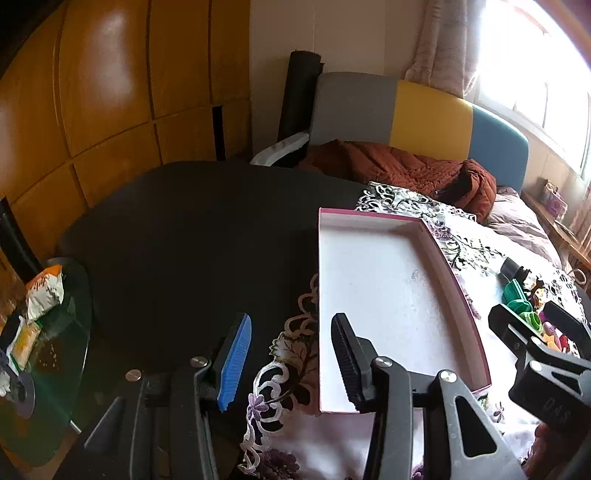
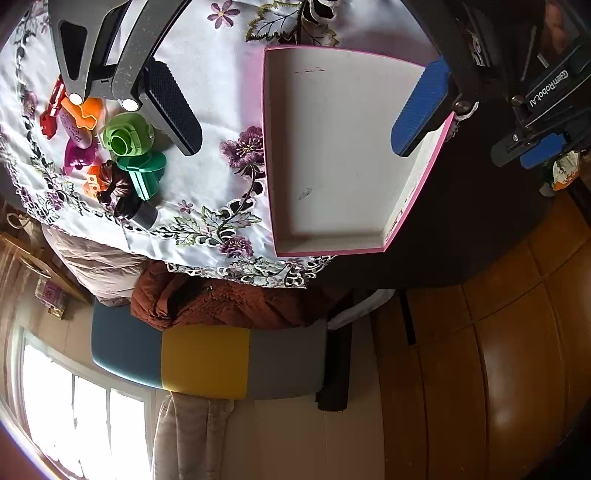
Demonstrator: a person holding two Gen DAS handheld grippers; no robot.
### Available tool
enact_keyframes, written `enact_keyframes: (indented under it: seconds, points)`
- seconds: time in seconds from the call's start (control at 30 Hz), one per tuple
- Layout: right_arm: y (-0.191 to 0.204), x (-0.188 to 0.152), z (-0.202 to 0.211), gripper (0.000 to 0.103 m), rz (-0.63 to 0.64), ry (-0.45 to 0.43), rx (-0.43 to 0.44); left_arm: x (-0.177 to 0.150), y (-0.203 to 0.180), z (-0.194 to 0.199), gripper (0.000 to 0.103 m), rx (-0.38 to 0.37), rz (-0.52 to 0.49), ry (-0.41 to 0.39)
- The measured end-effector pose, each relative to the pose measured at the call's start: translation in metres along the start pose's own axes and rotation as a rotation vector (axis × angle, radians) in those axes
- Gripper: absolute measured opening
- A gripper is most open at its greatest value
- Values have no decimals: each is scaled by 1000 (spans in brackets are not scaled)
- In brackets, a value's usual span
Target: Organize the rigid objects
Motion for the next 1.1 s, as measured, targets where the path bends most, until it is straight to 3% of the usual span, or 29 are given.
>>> enact_keyframes:
  seconds: [0.37,1.1]
  points:
    - [-14,1,2,103,-22,-6,1,0,-7,5,45,5,-45,-9]
    - [-67,8,-2,103,-95,8,-33,-4,-29,1,46,-64,-113,19]
Point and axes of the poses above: each gripper's, at about its wrist camera, not at the fingertips, and z roughly against the way its jaws point, y to its left, x to its top, the point moved 5 cm from there along -z, roughly the way its jaws point, and after that the axes turned 4 degrees about -x, right-handed, at the moved point
